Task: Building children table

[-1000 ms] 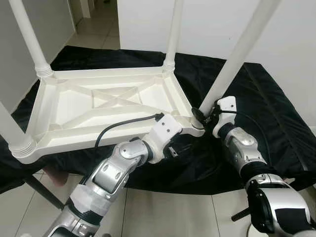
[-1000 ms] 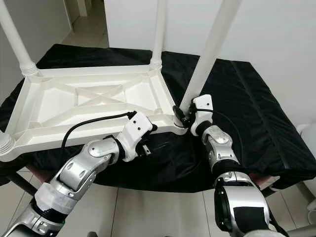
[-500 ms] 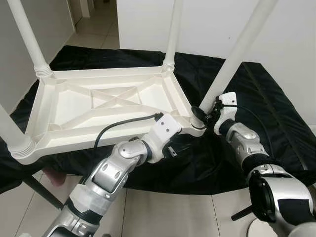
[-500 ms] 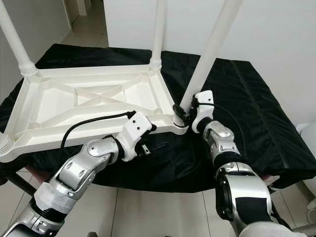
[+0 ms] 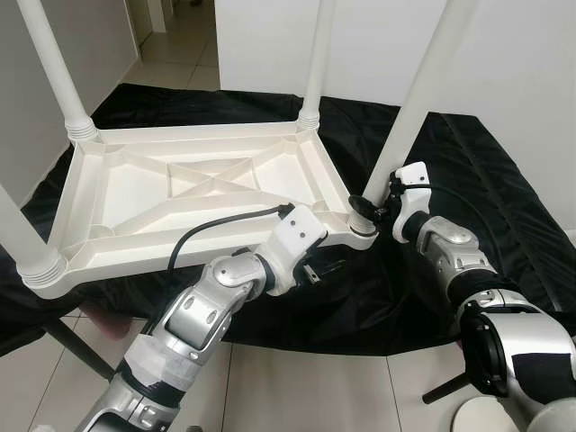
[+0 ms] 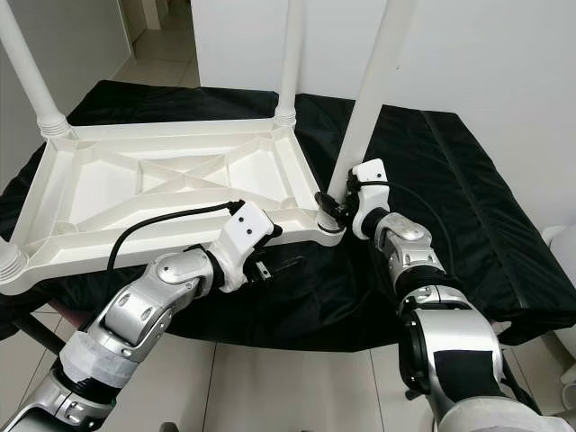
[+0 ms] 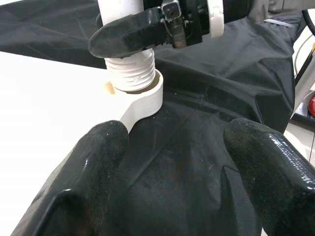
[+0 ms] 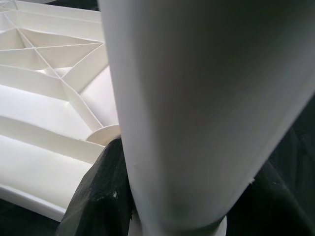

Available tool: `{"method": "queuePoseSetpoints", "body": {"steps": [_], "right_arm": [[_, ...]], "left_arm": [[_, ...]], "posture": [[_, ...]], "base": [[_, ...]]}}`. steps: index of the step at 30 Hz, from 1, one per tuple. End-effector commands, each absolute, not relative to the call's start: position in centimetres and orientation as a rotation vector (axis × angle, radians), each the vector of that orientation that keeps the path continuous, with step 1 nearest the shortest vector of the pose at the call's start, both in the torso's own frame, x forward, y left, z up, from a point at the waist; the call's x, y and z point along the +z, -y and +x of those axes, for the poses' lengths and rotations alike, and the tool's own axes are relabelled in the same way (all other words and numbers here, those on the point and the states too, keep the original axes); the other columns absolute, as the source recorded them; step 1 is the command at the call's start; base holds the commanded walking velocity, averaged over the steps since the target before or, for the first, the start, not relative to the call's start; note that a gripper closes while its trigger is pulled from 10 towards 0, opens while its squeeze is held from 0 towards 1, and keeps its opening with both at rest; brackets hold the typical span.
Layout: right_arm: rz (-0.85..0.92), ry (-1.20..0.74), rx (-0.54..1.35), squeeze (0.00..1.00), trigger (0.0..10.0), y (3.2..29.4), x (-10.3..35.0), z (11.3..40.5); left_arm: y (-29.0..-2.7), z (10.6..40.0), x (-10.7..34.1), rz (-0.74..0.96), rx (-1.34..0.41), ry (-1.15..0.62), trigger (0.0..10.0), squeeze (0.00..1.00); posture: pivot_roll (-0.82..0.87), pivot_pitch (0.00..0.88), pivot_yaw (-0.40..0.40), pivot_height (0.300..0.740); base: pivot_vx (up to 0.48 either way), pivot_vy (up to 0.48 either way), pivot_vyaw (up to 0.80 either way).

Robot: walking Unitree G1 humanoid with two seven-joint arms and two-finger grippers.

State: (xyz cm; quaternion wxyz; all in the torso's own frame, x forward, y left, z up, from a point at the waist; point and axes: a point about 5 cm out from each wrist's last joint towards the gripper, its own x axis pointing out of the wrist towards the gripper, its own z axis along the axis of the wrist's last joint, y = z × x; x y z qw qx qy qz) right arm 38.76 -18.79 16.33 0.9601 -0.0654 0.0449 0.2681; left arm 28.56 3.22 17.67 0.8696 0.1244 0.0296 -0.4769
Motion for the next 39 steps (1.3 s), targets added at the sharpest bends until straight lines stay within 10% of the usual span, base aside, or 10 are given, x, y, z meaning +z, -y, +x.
{"method": "queuePoseSetpoints", "body": {"steps": [1,15,39], "right_arm": [[-0.141,-0.213,0.573,0.00,10.0,19.2,13.7,37.7],[-0.179,-0.194,0.703,0.00,10.0,19.2,13.5,36.9],[-0.002,-0.133,0.409,0.00,10.0,15.2,13.6,38.6]], "left_arm": [[-3.1,28.5,18.1,0.258,-1.017,-0.052,10.0,0.00],[-3.1,28.5,18.1,0.258,-1.022,-0.054,10.0,0.00],[-3.2,28.5,18.0,0.260,-0.999,-0.055,10.0,0.00]], "posture": [[0.04,0.068,-0.023,0.740],[0.03,0.071,-0.015,0.740],[0.04,0.076,-0.031,0.740]], "base": [[0.000,0.000,0.00],[0.000,0.000,0.00],[0.000,0.000,0.00]]}}
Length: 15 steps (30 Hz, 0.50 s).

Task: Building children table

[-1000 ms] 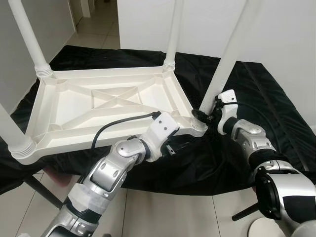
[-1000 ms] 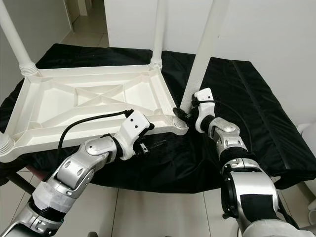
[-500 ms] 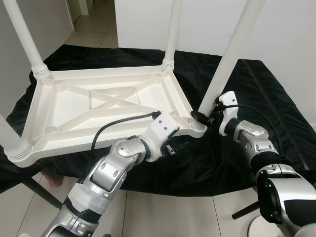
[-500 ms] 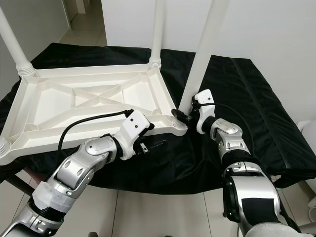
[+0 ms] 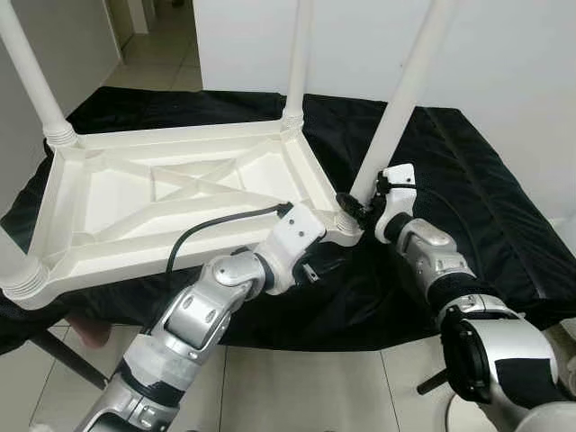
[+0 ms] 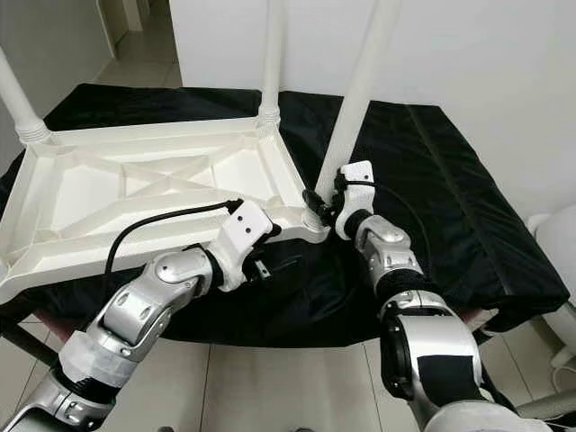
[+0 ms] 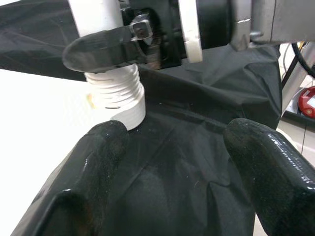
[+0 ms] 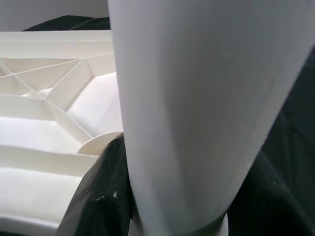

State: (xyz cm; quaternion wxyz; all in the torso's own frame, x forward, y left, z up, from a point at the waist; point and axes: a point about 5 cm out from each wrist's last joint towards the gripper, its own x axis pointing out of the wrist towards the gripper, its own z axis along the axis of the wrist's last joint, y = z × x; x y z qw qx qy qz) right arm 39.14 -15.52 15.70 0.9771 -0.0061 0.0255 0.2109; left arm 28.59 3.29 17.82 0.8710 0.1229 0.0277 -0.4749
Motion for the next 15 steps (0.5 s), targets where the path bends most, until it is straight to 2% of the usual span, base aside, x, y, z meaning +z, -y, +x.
{"method": "queuePoseSetpoints", "body": {"steps": [1,11,15], "right_arm": [[-0.005,-0.129,0.399,0.00,10.0,15.1,13.6,38.6],[0.094,-0.076,0.146,0.00,10.0,14.4,14.0,39.0],[0.125,-0.081,0.103,0.00,10.0,13.8,13.7,38.9]], "left_arm": [[-3.3,28.4,18.0,0.260,-0.999,-0.055,10.0,0.00],[-3.1,28.5,18.0,0.256,-0.999,-0.053,10.0,0.00],[-3.1,28.4,18.0,0.255,-1.000,-0.052,10.0,0.00]], "posture": [[0.04,0.076,-0.031,0.740],[0.04,0.073,-0.037,0.740],[0.04,0.068,-0.038,0.740]], "base": [[0.000,0.000,0.00],[0.000,0.000,0.00],[0.000,0.000,0.00]]}}
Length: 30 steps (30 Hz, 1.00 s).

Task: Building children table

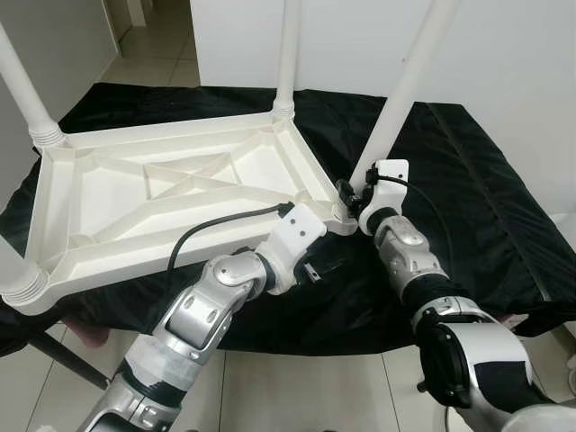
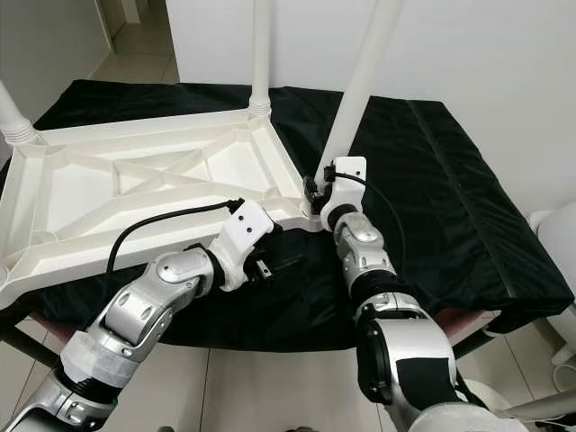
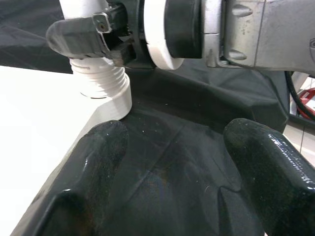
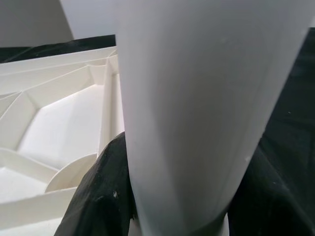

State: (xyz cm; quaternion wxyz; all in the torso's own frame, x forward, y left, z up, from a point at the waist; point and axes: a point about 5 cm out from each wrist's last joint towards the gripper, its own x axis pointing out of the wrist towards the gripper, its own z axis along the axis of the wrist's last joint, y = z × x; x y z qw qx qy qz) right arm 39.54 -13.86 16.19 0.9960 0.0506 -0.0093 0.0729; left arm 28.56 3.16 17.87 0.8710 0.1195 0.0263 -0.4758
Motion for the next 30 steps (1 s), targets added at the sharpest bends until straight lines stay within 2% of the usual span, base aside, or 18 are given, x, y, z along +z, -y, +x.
{"method": "queuePoseSetpoints", "body": {"steps": [1,14,15,18,25,30], "right_arm": [[0.129,-0.087,0.095,0.00,10.0,13.6,13.6,38.8],[0.090,-0.049,0.025,0.00,10.0,12.5,14.4,38.9],[0.026,-0.036,-0.022,0.00,10.0,12.6,14.5,38.9],[-0.019,-0.008,-0.123,0.00,10.0,12.9,14.7,38.7],[0.005,0.056,-0.253,0.00,10.0,12.1,14.6,37.7],[0.031,0.052,-0.253,0.00,10.0,11.6,14.2,37.3]], "left_arm": [[-3.1,28.4,17.9,0.255,-1.000,-0.052,10.0,0.00],[-2.8,28.3,17.8,0.251,-1.003,-0.050,10.0,0.00],[-2.8,28.3,17.8,0.251,-1.002,-0.050,10.0,0.00],[-2.8,28.3,17.8,0.251,-1.000,-0.049,10.0,0.00],[-2.9,28.3,17.7,0.253,-0.991,-0.049,10.0,0.00],[-3.0,28.3,17.7,0.253,-0.989,-0.049,10.0,0.00]], "posture": [[0.03,0.065,-0.039,0.740],[0.04,0.052,-0.055,0.740],[0.04,0.050,-0.059,0.740],[0.04,0.047,-0.063,0.740],[0.04,0.042,-0.069,0.740],[0.04,0.041,-0.066,0.740]], "base": [[0.000,0.000,0.00],[0.000,0.000,0.00],[0.000,0.000,0.00],[0.000,0.000,0.00],[0.000,0.000,0.00],[0.000,0.000,0.00]]}}
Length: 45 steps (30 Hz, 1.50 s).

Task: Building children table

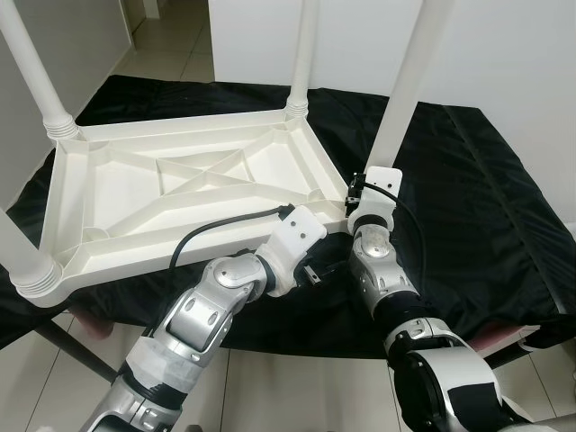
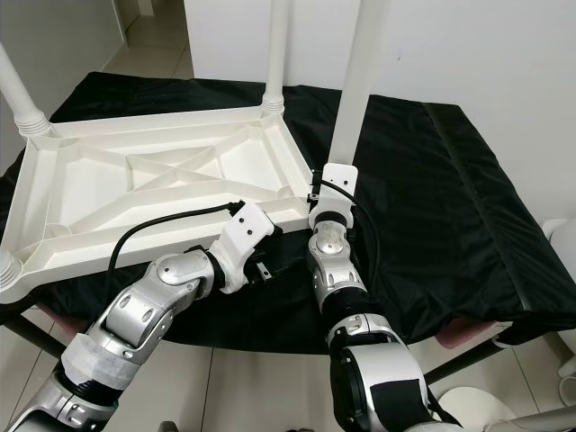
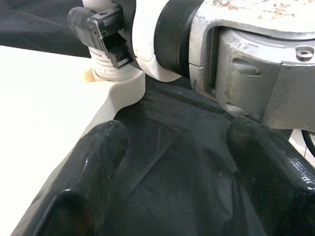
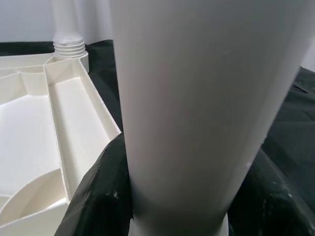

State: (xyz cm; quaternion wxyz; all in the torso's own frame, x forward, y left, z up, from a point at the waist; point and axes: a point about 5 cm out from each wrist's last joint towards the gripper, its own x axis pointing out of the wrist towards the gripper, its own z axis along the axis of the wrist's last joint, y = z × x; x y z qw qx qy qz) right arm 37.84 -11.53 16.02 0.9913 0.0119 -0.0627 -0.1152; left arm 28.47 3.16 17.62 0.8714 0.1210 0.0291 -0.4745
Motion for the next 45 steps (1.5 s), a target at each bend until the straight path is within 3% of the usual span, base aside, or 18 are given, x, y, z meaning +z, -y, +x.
{"method": "queuePoseSetpoints", "body": {"steps": [1,6,11,14,15,16,24,25,28,35,45], "right_arm": [[0.039,0.074,-0.218,0.00,10.0,11.2,14.3,37.2],[0.056,0.158,-0.196,0.00,10.0,11.1,15.2,36.8],[0.020,0.379,-0.143,0.00,10.0,11.8,20.0,36.1],[0.023,0.409,-0.131,0.00,10.0,11.9,20.9,35.9],[0.020,0.435,-0.113,0.00,10.0,12.2,21.7,35.8],[0.006,0.455,-0.088,0.00,10.0,12.5,22.6,35.7],[0.053,0.399,0.017,0.00,10.0,13.9,23.7,35.8],[0.028,0.367,0.038,0.00,10.0,14.4,23.5,35.9],[-0.003,0.230,0.106,0.00,10.0,15.5,21.9,36.3],[0.002,0.120,0.195,0.00,10.0,15.8,20.6,35.9],[-0.037,0.019,0.511,0.00,10.0,14.1,18.7,33.9]], "left_arm": [[-3.0,28.3,17.7,0.254,-0.991,-0.049,10.0,0.00],[-2.9,28.3,17.8,0.254,-0.993,-0.047,10.0,0.00],[-2.9,28.4,17.9,0.239,-0.999,-0.041,10.0,0.00],[-2.9,28.5,18.0,0.233,-0.997,-0.040,10.0,0.00],[-3.0,28.6,18.1,0.225,-0.996,-0.039,10.0,0.32],[-3.2,28.9,18.4,0.199,-0.992,-0.037,10.0,1.00],[-4.5,30.2,19.6,0.203,-0.942,0.000,10.0,1.00],[-4.8,30.5,19.9,0.206,-0.937,0.012,10.0,0.00],[-5.5,31.1,21.1,0.170,-0.932,0.040,10.0,0.00],[-5.4,31.4,22.1,0.147,-0.950,0.064,10.0,0.00],[-3.6,29.9,24.5,-0.029,-1.135,0.126,10.0,0.00]], "posture": [[0.04,0.040,-0.067,0.740],[0.04,0.040,-0.065,0.740],[0.03,0.044,-0.067,0.740],[0.03,0.048,-0.069,0.740],[0.03,0.051,-0.070,0.740],[0.02,0.052,-0.070,0.740],[0.03,0.058,-0.070,0.740],[0.03,0.059,-0.068,0.740],[0.02,0.061,-0.064,0.740],[0.02,0.063,-0.059,0.740],[0.02,0.058,-0.049,0.740]], "base": [[0.000,0.000,0.00],[0.000,0.000,0.00],[0.000,0.000,0.00],[0.000,0.000,0.00],[0.000,0.000,0.00],[0.000,0.000,0.00],[0.000,0.000,0.00],[0.000,0.000,0.00],[0.000,0.000,0.00],[0.000,0.000,0.00],[0.000,0.000,0.00]]}}
